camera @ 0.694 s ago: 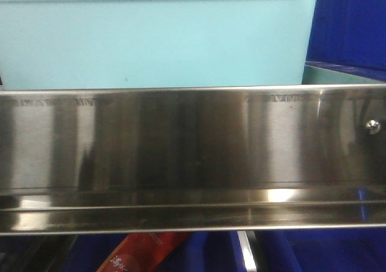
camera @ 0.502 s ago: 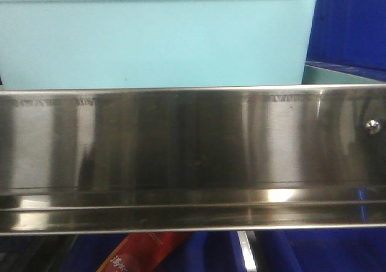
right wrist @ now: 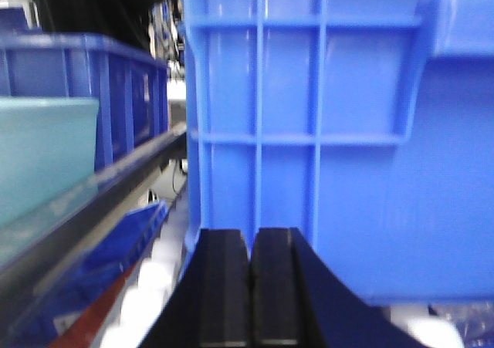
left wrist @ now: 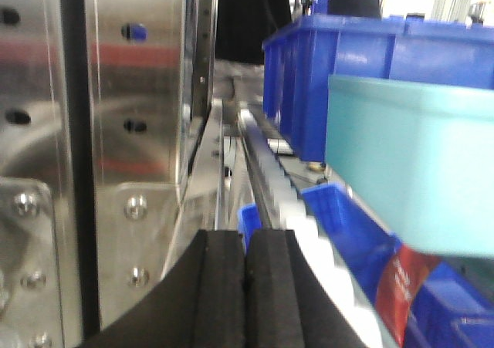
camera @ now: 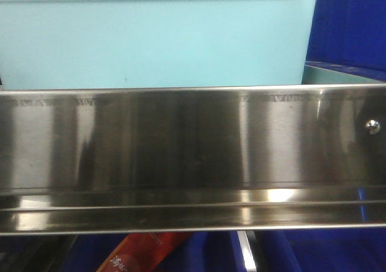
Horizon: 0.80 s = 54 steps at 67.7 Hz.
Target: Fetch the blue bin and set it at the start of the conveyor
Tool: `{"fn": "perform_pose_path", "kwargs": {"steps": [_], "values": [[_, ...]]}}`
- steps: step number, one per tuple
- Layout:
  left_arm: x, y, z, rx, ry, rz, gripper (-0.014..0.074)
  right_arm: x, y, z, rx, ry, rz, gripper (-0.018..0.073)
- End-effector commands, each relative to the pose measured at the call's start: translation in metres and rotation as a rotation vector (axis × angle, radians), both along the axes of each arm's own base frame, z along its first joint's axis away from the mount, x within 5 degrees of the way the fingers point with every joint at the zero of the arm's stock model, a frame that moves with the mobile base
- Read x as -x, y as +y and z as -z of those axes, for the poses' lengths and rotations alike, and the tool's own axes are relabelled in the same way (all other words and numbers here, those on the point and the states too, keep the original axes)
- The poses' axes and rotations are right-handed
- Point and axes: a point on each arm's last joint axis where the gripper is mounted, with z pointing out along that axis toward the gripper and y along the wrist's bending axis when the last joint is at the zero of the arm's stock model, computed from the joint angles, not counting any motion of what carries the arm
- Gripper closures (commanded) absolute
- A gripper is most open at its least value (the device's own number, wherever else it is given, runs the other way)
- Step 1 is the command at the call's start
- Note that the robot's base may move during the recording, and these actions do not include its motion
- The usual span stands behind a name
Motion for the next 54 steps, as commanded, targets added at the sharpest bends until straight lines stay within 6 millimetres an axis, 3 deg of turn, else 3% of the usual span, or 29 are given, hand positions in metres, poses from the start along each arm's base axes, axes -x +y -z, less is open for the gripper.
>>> {"fn": "perform_pose_path", "kwargs": {"steps": [1, 12, 19, 33, 38, 50, 54], "values": [[0.001, 0.000, -0.007, -0.001, -0.075, -0.002, 0.0707, 0.001, 0.000, -0.005, 0.009, -0.051, 0.003, 0.0721], [0.003, 0.001, -0.020, 0.000, -0.212, -0.006, 0.0707, 0.002, -0.001, -0.012, 0.012, -0.123, 0.009, 0.0721], [0.007, 0.000, -0.037, 0.000, -0.230, -0.005, 0.0707, 0.010, 0.001, -0.046, 0.019, -0.188, 0.006, 0.0721], [0.028, 0.000, -0.099, -0.002, -0.179, 0.005, 0.0659, 0.034, 0.005, -0.118, 0.023, -0.191, -0.010, 0.0689], [0.033, -0.001, -0.121, -0.003, -0.130, 0.008, 0.0559, 0.035, 0.005, -0.138, 0.019, -0.167, -0.014, 0.0574], [0.024, -0.001, -0.165, -0.004, -0.066, 0.011, 0.0197, 0.016, 0.003, -0.168, 0.003, -0.103, -0.021, 0.0043], [0.014, -0.001, -0.170, -0.004, -0.037, 0.011, 0.0115, 0.008, 0.002, -0.167, 0.007, -0.074, -0.017, -0.0016]]}}
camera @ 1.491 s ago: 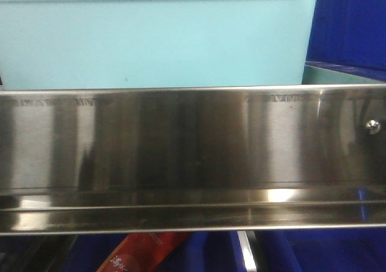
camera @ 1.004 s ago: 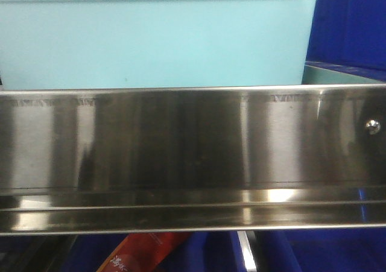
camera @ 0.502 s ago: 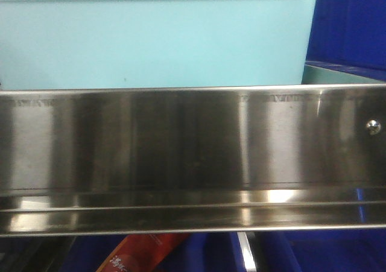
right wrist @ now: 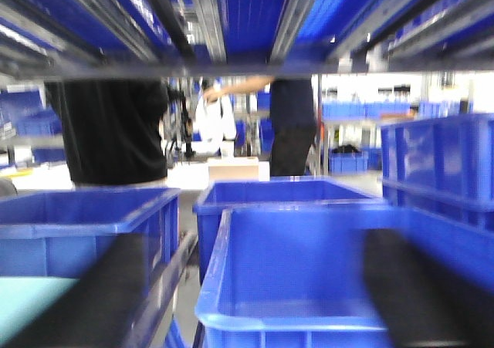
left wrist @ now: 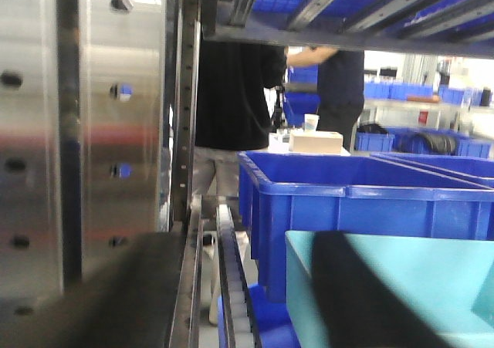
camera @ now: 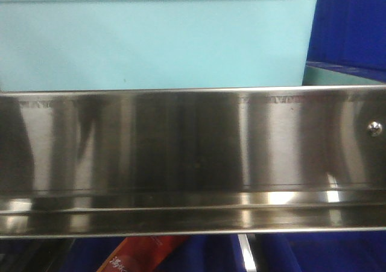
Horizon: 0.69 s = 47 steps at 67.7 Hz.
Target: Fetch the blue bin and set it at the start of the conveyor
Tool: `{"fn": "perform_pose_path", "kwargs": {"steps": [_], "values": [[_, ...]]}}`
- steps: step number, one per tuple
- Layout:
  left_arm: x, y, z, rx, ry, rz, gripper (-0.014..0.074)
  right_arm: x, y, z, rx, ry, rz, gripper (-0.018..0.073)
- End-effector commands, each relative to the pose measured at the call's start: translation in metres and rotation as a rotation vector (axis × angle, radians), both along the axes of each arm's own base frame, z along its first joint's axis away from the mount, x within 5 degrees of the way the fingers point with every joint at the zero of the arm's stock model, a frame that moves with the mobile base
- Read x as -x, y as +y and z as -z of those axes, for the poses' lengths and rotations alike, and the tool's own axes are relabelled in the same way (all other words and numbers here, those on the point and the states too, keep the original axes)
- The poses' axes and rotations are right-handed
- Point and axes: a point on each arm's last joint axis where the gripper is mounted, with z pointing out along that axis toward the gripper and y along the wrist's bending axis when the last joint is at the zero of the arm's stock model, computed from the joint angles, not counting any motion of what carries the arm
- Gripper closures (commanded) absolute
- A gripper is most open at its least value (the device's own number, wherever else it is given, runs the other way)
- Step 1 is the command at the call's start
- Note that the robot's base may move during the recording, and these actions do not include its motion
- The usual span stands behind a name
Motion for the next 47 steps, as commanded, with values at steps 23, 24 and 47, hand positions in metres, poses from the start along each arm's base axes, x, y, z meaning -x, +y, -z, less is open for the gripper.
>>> {"fn": "perform_pose_path", "kwargs": {"steps": [23, 24, 47], "values": [[-0.059, -0.017, -0.041, -0.091, 0.213, 0.183, 0.0018, -0.040, 0.006, -0.043, 0.029, 0.195, -0.129, -0.0009], [-0.061, -0.019, -0.042, -0.094, 0.223, 0.198, 0.0018, -0.042, 0.007, -0.046, 0.028, 0.201, -0.142, -0.0009], [-0.141, -0.082, -0.058, -0.180, 0.482, 0.443, 0.0018, -0.126, 0.059, -0.059, 0.090, 0.583, -0.434, -0.0009]]}}
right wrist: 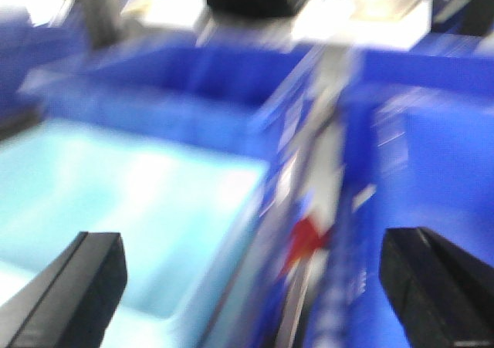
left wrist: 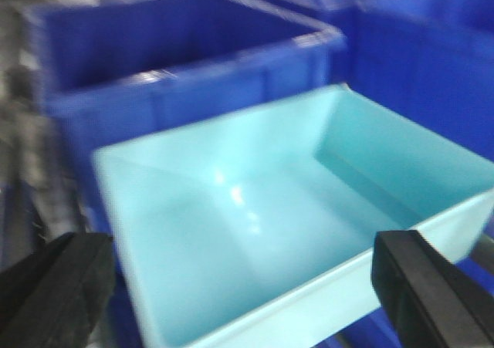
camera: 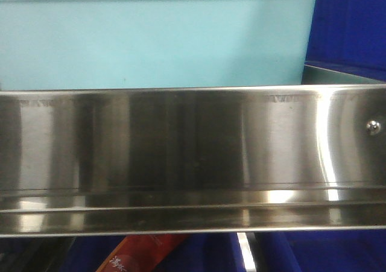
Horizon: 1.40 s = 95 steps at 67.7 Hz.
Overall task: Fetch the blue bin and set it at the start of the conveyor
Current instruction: 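Lift the turquoise bin with both grippers and pull it off the shelf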
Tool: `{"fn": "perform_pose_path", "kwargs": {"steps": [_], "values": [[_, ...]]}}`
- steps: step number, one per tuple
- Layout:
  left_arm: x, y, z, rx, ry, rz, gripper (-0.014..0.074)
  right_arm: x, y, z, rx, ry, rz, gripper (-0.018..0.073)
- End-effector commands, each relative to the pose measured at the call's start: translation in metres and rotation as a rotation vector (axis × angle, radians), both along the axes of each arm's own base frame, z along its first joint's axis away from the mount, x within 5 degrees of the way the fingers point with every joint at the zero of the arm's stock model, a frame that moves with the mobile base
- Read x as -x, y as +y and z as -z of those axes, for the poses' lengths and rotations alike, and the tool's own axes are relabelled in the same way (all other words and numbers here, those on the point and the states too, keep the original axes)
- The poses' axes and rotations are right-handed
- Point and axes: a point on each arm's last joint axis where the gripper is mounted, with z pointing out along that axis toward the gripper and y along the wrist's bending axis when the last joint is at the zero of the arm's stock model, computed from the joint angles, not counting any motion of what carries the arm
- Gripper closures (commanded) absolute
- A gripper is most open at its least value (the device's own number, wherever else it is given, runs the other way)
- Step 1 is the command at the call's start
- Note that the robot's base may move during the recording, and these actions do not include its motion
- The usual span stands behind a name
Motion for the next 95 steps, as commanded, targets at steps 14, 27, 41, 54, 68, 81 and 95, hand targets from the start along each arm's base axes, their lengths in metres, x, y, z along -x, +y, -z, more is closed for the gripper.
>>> {"fn": "perform_pose_path", "kwargs": {"steps": [14, 27, 41, 54, 68, 81, 95], "values": [[-0.069, -0.018, -0.008, -0.041, 0.258, -0.131, 0.0018, -0.074, 0.024, -0.011, 0.079, 0.350, 0.041, -0.0009], [-0.115, -0.008, 0.002, -0.077, 0.435, -0.260, 0.0018, -0.126, 0.039, -0.004, 0.098, 0.472, 0.074, -0.0009], [-0.149, 0.000, 0.033, -0.085, 0.541, -0.317, 0.0018, -0.169, 0.054, 0.034, 0.106, 0.602, 0.093, -0.0009], [-0.171, -0.005, 0.060, -0.112, 0.604, -0.318, 0.0018, -0.197, 0.067, 0.069, 0.081, 0.684, 0.073, -0.0009], [-0.186, -0.010, 0.082, -0.127, 0.659, -0.317, 0.0018, -0.216, 0.078, 0.096, 0.041, 0.730, 0.056, -0.0009], [-0.189, -0.011, 0.089, -0.127, 0.687, -0.315, 0.0036, -0.222, 0.080, 0.106, 0.049, 0.752, 0.059, 0.0062], [-0.189, -0.013, 0.089, -0.105, 0.694, -0.307, 0.0443, -0.222, 0.080, 0.106, 0.049, 0.752, 0.059, 0.0547]]}}
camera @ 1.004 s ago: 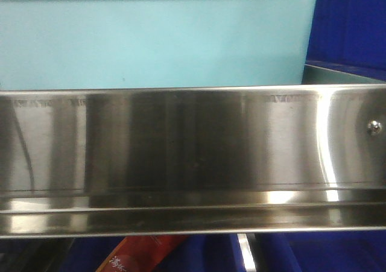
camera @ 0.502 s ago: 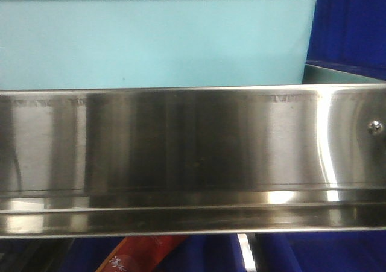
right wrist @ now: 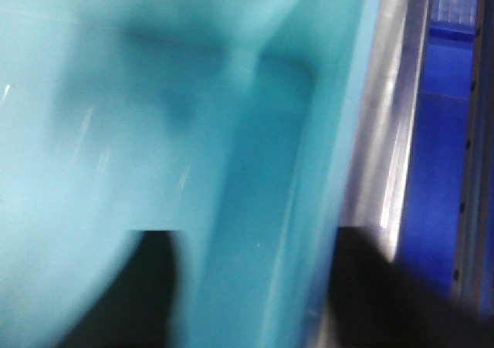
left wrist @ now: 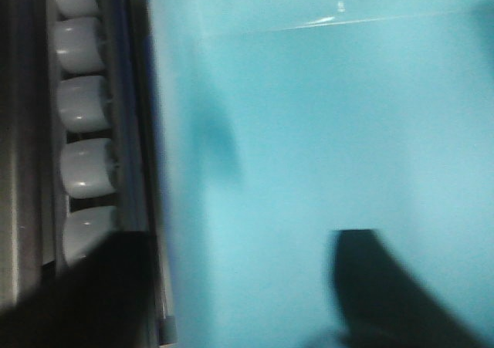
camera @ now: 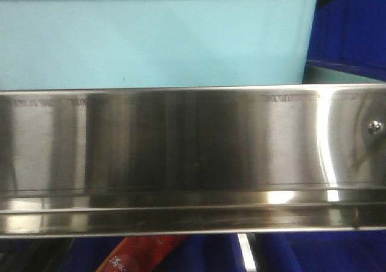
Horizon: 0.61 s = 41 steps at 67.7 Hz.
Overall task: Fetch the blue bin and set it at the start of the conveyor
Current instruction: 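Lift the turquoise bin with both grippers and pull it off the shelf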
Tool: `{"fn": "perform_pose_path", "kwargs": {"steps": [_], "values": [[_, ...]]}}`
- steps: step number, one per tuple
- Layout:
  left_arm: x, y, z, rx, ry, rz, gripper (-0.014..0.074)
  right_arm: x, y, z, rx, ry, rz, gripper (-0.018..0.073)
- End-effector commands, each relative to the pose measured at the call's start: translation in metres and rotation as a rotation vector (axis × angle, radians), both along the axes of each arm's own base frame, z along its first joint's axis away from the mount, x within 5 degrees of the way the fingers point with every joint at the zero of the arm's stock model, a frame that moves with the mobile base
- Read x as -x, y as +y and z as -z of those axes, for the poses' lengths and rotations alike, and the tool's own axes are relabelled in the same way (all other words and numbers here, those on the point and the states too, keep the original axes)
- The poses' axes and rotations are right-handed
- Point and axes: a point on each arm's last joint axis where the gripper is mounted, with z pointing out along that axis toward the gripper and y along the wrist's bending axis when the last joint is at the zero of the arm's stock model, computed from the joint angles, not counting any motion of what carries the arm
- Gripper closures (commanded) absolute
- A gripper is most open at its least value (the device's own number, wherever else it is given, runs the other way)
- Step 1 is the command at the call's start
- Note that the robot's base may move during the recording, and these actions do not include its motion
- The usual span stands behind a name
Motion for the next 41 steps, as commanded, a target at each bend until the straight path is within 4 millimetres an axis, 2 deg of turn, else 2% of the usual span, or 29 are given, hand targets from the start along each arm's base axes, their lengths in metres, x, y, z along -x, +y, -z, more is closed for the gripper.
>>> {"fn": "perform_pose_path", "kwargs": {"steps": [1, 6, 17, 25, 35, 41], "values": [[0.000, 0.000, -0.005, 0.017, -0.018, -0.008, 0.0487, 0.000, 0.001, -0.006, -0.009, -0.026, -0.001, 0.0582], [0.000, 0.000, -0.005, 0.017, -0.020, -0.008, 0.0703, 0.000, 0.001, -0.006, -0.008, -0.024, -0.001, 0.0728], [0.000, 0.000, -0.006, 0.018, -0.022, -0.008, 0.0708, 0.000, 0.000, -0.005, 0.002, -0.017, -0.002, 0.0710], [0.006, 0.002, -0.015, 0.022, -0.038, -0.008, 0.0708, 0.005, -0.002, -0.011, 0.010, -0.023, -0.003, 0.0710], [0.023, 0.006, -0.040, 0.040, -0.110, -0.007, 0.0708, 0.018, -0.006, -0.034, -0.005, -0.077, -0.003, 0.0710], [0.037, 0.009, -0.058, 0.060, -0.163, -0.007, 0.0708, 0.031, -0.010, -0.054, -0.022, -0.131, -0.003, 0.0710]]}}
